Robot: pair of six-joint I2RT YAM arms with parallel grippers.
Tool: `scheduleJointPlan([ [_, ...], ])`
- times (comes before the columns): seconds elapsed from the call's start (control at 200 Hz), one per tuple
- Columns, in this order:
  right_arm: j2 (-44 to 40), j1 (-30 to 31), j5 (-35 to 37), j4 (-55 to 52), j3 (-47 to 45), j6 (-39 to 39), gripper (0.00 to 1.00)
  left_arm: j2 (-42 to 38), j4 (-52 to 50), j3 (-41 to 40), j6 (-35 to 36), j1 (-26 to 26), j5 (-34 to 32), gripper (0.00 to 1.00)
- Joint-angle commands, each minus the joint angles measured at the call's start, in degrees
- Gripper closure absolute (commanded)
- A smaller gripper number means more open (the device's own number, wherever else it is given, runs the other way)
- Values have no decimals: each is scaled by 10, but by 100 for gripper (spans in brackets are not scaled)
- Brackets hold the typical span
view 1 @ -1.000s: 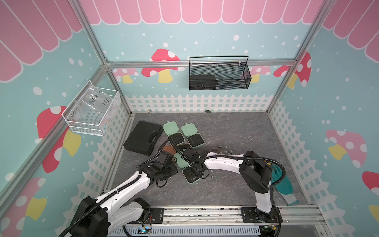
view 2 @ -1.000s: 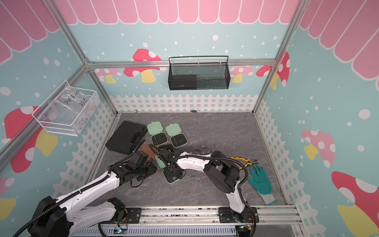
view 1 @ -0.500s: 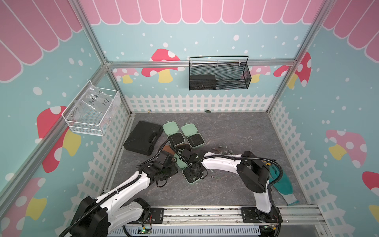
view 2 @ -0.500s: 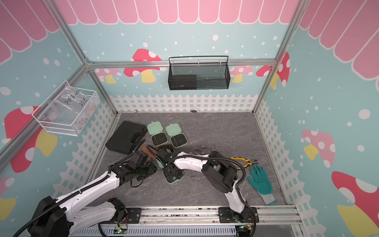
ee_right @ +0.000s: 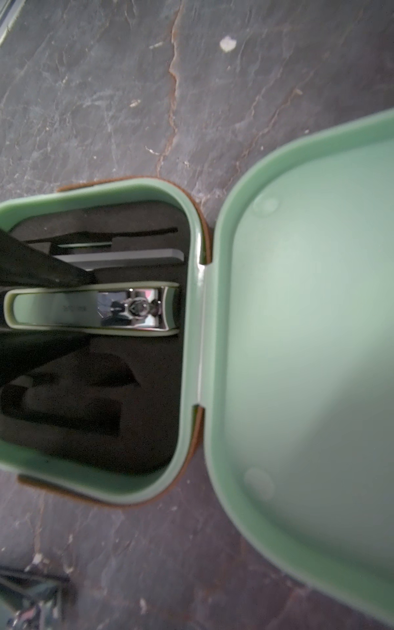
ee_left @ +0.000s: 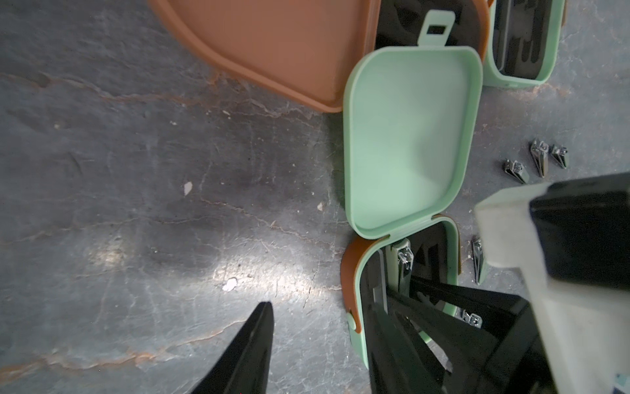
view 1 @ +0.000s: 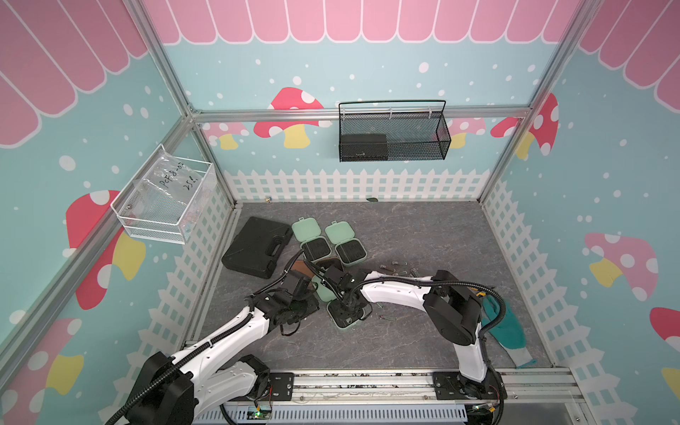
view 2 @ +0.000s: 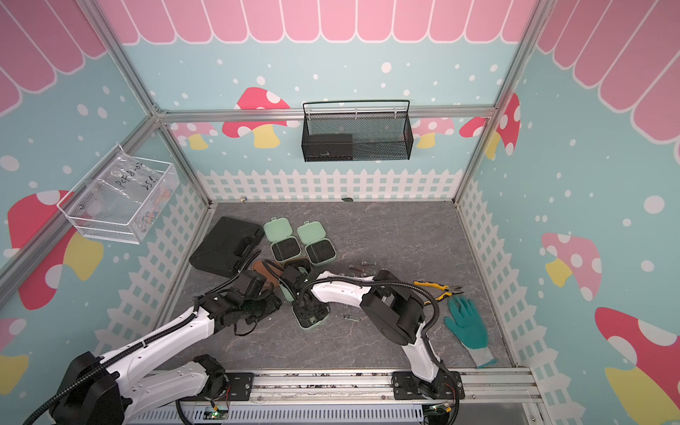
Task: Organize nail clipper sets
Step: Place the nail clipper in the storage box.
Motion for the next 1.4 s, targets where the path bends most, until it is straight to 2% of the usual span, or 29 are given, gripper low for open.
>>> scheduleJointPlan([
  [0.0,141,5,9,38,-71,-11,82,-1,-8,3,0,5,2,53],
  [0.37,93,6,6,19,-35,-24,68,-3,-8,5,-1,5,4,53],
  [0.971,-15,5,-25,6,25,-53,62,-1,-7,13,2,5,5,53],
  [1.391,-18,5,-41,7,36,-56,61,5,-3,13,4,5,8,52],
])
